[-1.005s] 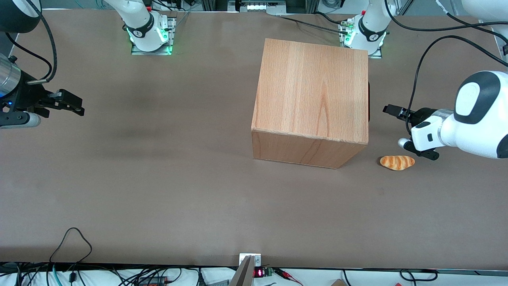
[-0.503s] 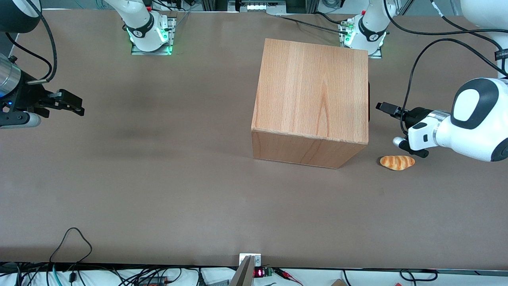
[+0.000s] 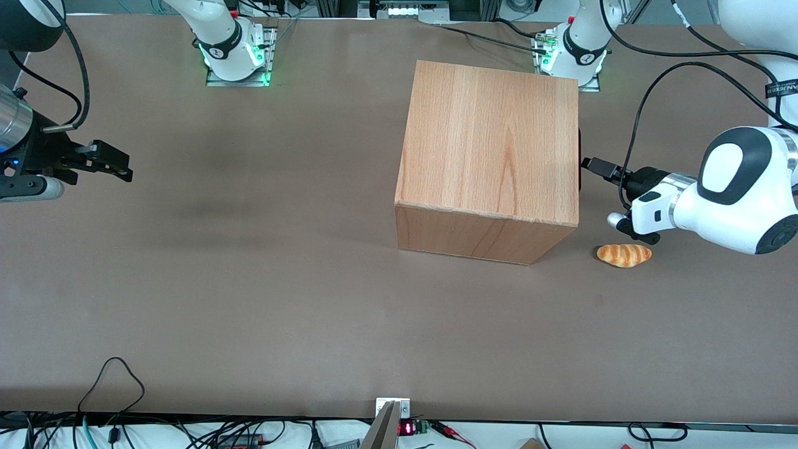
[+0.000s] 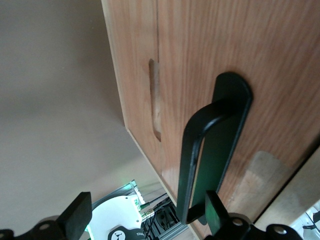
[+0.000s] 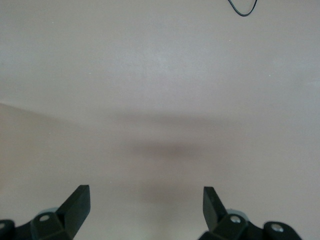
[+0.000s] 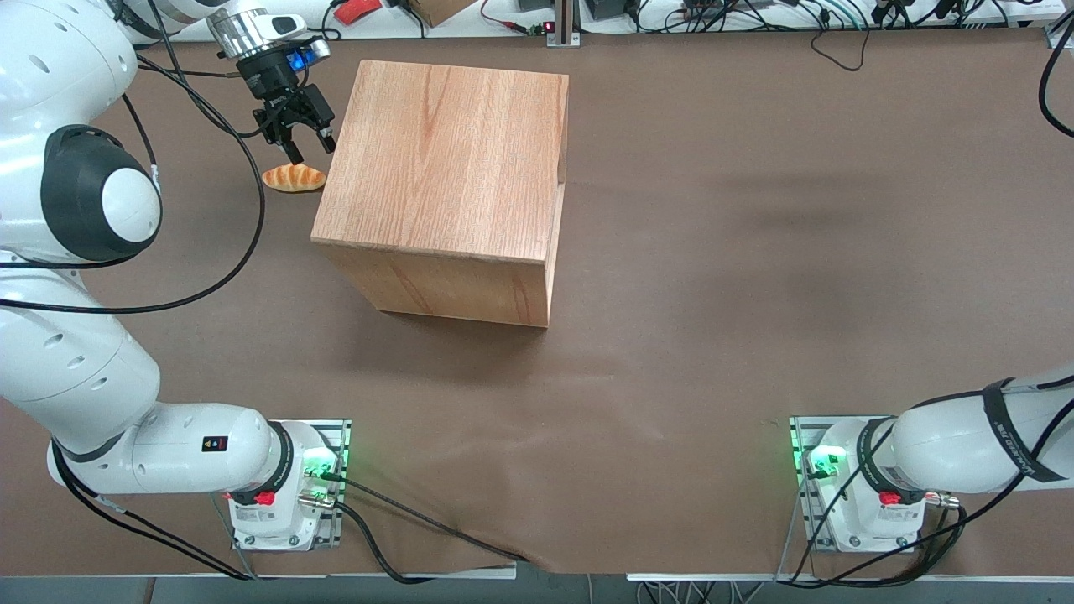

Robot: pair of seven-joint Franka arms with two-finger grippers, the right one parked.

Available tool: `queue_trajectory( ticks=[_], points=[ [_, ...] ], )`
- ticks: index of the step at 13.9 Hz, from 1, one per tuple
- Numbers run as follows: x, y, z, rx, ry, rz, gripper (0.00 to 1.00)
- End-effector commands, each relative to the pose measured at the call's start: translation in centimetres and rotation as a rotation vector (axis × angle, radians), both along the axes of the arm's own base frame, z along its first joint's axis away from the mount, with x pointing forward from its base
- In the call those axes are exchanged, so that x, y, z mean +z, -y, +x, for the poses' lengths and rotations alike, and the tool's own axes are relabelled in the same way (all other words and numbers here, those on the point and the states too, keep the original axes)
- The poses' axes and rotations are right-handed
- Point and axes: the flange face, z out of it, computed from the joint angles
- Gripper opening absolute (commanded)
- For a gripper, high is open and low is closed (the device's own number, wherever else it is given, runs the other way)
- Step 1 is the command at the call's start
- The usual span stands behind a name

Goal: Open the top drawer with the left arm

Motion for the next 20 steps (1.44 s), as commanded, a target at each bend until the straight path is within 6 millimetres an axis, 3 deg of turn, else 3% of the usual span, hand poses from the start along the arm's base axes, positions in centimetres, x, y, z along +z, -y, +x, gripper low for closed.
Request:
queue_trajectory(
  ticks=[1, 20],
  points=[
    [-0.2, 0.6, -0.2, -0.006, 0.001, -0.036, 1.00],
    [-4.2, 0.2, 1.3, -0.008, 0.042, -0.027, 1.00]
  ],
)
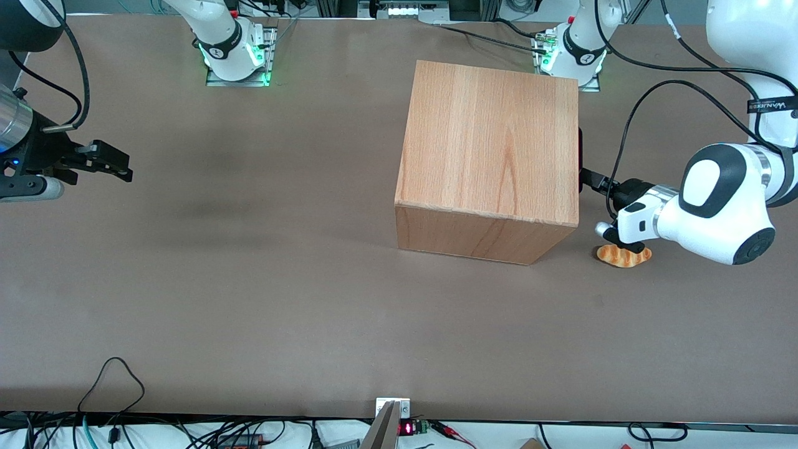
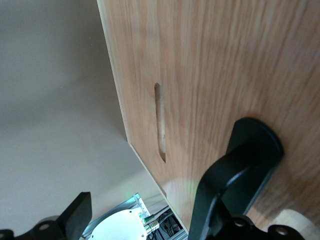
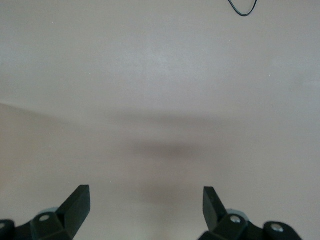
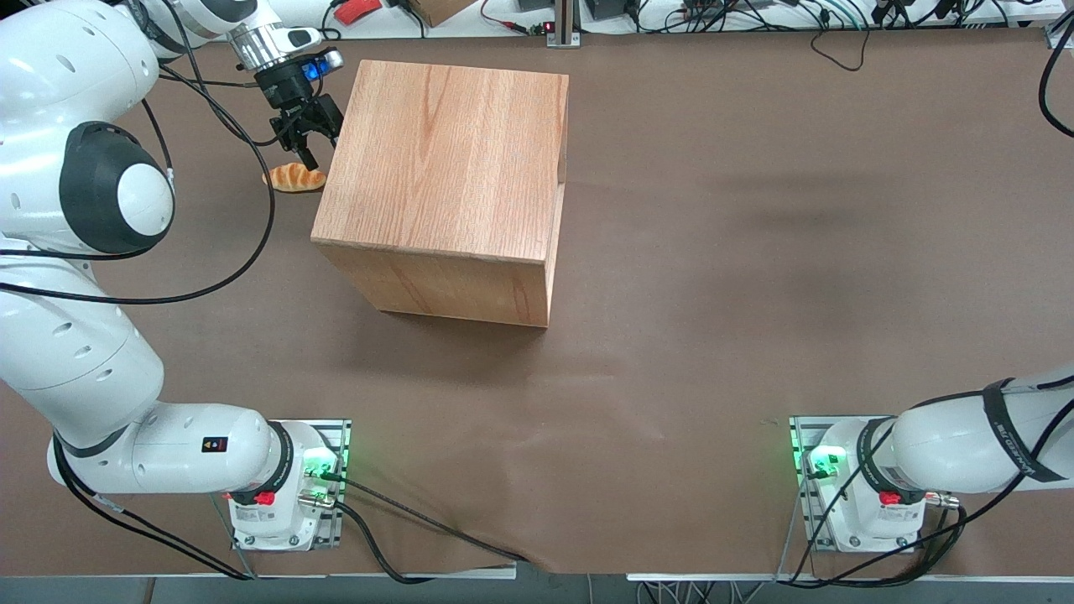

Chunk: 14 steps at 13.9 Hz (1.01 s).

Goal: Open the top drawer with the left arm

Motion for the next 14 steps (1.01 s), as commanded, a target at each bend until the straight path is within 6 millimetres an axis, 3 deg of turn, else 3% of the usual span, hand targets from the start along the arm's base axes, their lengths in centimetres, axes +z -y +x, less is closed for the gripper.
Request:
queue_trajectory(
  ticks=[1, 9, 14],
  points=[
    [-0.7, -0.5, 0.4, 0.007, 0.029, -0.010, 1.00],
    [-0.7, -2.5, 0.9, -0.011, 0.081, 0.011, 1.00],
    [-0.2, -5.6, 1.2, 0.000, 0.100, 0.055, 1.00]
  ],
)
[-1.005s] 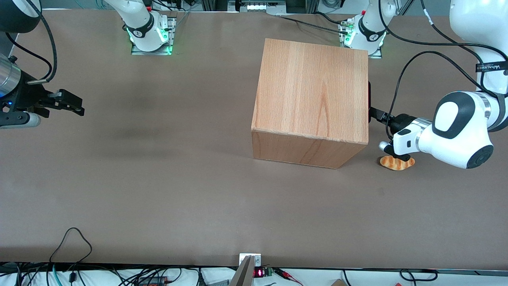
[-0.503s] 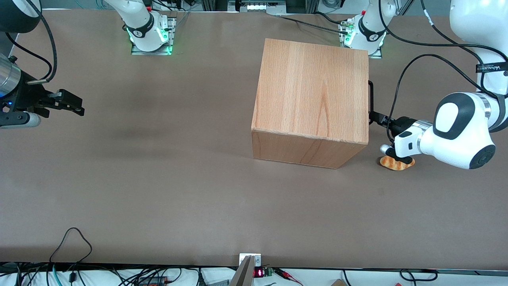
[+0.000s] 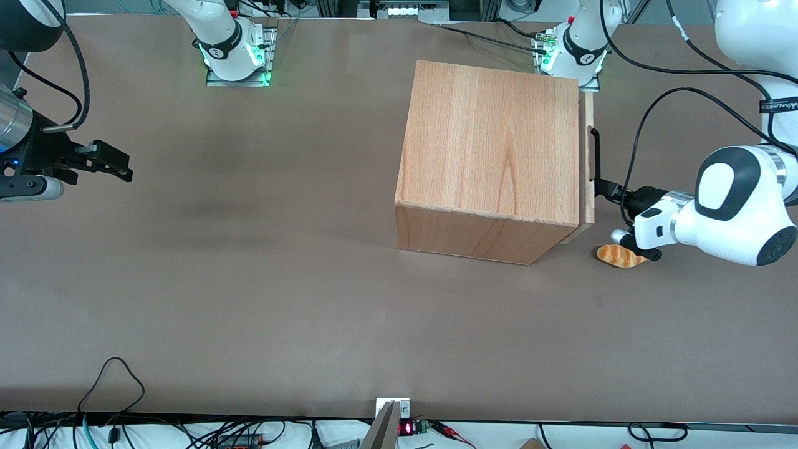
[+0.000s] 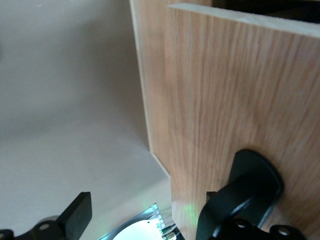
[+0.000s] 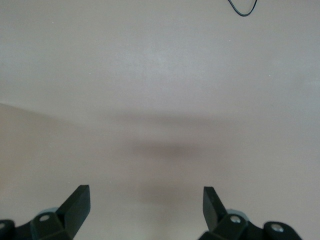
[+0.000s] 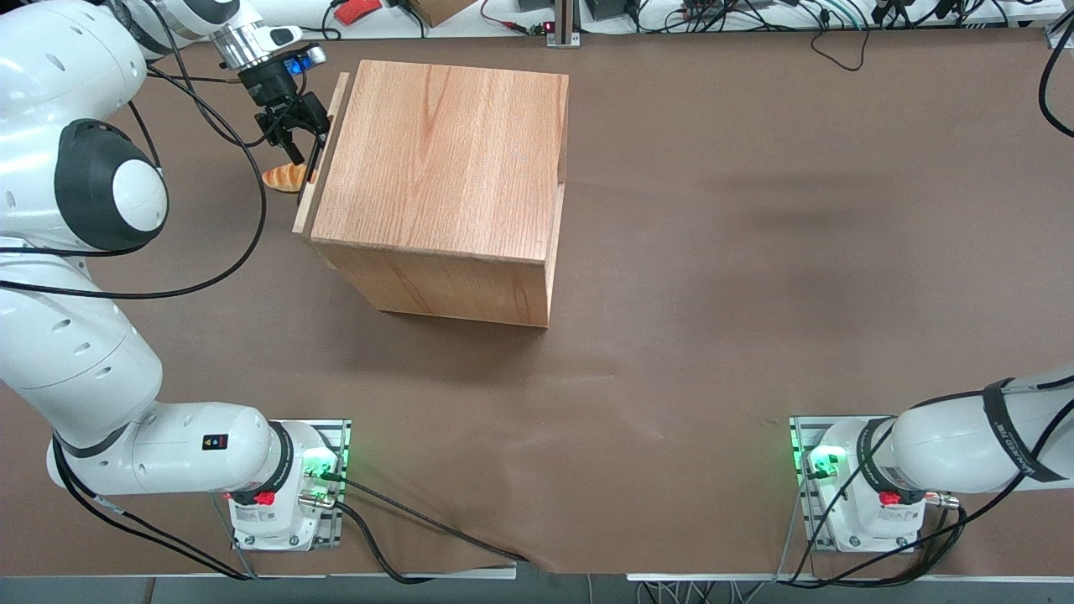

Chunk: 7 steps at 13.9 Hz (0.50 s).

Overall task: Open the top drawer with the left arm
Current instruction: 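Pull the handle with the left gripper, sliding the drawer out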

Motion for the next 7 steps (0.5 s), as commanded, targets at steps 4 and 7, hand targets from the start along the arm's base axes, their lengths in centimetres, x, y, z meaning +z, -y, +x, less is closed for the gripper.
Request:
queue_trajectory(
  ticks=[4, 7],
  points=[
    [0.0, -5.6, 0.2, 0.053, 0.033, 0.033, 1.00],
    [0.6, -8.8, 0.2, 0.098, 0.047, 0.052, 1.00]
  ],
)
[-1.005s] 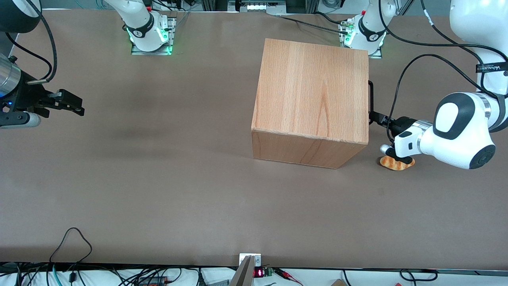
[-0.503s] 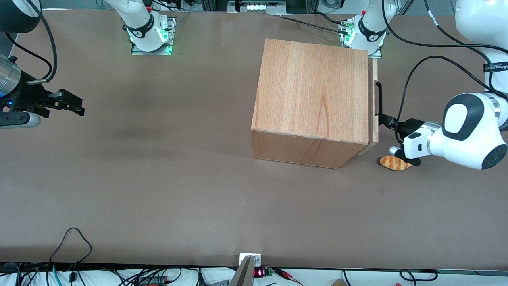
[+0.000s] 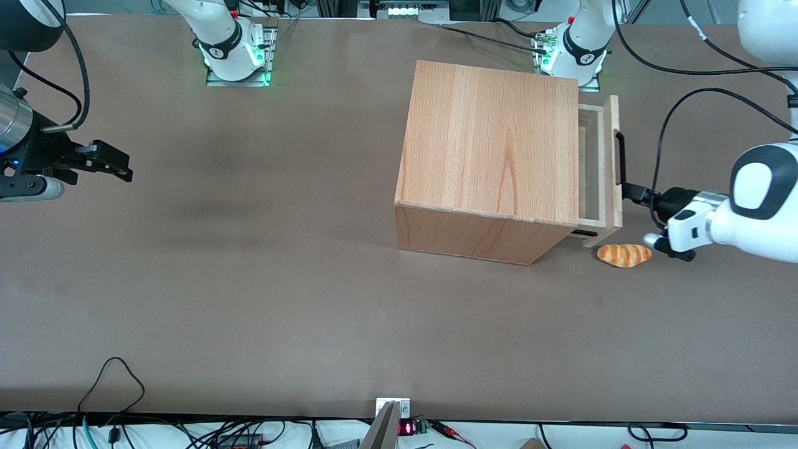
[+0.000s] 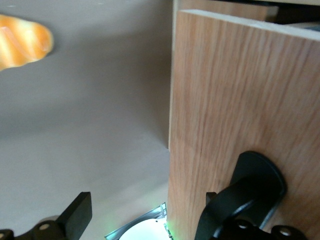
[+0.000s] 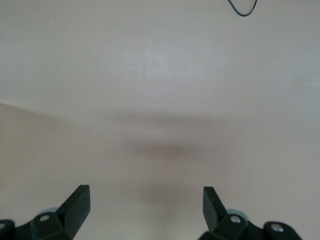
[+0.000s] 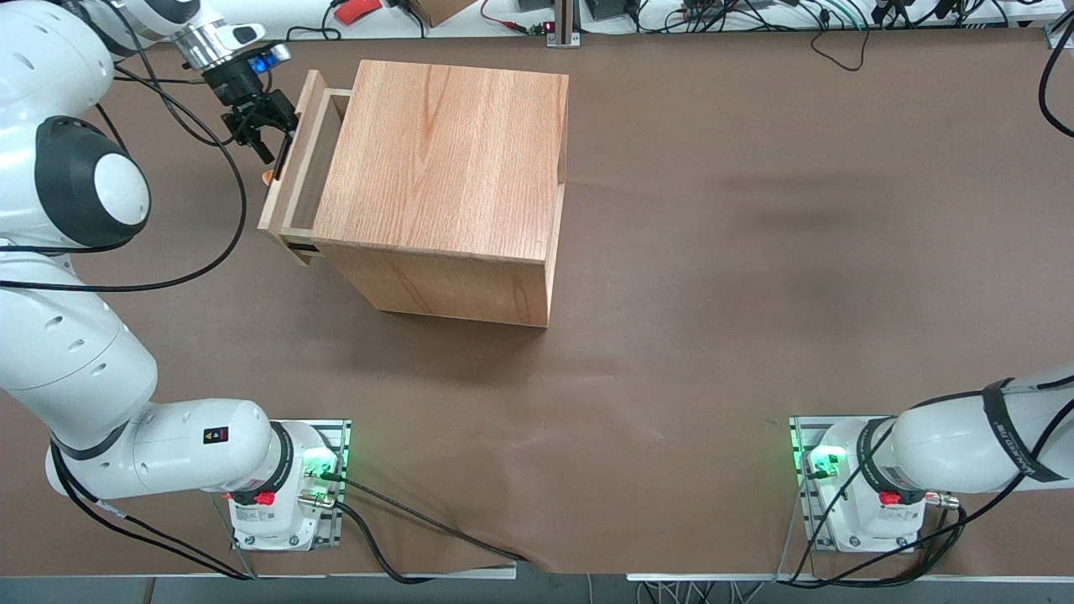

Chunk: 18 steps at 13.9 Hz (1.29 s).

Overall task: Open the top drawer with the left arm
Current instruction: 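Pull the handle with the left gripper, sliding the drawer out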

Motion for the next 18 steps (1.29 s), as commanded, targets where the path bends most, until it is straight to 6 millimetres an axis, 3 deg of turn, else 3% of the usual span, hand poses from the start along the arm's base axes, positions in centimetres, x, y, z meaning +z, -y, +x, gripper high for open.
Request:
queue_trajectory(
  ticks=[1, 6, 18],
  points=[
    [0.8, -2.6, 0.4, -0.010, 0.037, 0.063, 1.00],
    [2.3, -4.8, 0.6, 0.002, 0.057, 0.122, 1.00],
    [2.9, -11.0, -0.3, 0.031, 0.058, 0.211, 1.00]
  ],
)
